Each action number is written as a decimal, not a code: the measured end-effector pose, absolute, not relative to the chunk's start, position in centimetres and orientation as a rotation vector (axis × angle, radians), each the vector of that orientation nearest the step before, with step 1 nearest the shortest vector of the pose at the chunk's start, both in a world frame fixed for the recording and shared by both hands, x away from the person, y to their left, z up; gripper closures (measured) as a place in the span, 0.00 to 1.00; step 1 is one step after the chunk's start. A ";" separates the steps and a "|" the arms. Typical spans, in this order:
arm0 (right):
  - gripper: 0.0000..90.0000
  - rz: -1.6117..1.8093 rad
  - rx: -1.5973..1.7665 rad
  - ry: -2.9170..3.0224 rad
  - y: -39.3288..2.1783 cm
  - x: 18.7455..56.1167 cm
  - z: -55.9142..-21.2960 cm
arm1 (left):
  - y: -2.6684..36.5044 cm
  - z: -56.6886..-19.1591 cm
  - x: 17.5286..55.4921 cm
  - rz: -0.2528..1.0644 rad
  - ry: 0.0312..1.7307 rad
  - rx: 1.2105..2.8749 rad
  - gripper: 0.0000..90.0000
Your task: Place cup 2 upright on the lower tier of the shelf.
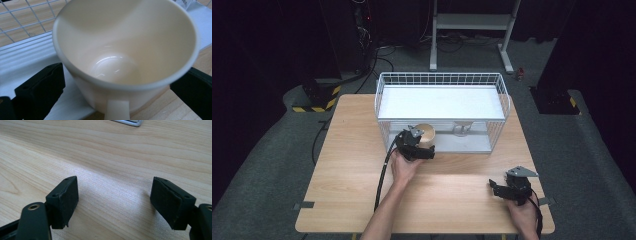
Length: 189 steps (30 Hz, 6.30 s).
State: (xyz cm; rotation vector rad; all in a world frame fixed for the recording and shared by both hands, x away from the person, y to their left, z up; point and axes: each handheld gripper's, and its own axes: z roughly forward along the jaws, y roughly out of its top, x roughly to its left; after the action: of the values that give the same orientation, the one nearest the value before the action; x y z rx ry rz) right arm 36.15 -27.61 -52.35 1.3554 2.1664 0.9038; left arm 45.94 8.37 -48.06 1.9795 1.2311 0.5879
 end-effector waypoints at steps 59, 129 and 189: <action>0.25 0.907 1.357 2.168 -27.6 36.1 -52.3 | 8.8 -49.4 46.5 0.644 1.303 2.005 0.50; 0.25 0.907 1.357 2.168 -27.6 36.1 -52.3 | 11.3 -47.0 44.8 0.552 1.243 1.896 0.28; 0.25 0.904 1.354 2.166 -27.6 36.2 -52.4 | 17.7 -45.2 36.7 0.539 1.225 1.801 0.27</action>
State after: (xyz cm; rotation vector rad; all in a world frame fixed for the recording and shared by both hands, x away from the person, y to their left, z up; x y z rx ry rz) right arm 36.16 -27.56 -52.35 1.3538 2.1658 0.9035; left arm 36.66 17.73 -45.25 1.8011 1.2247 0.5394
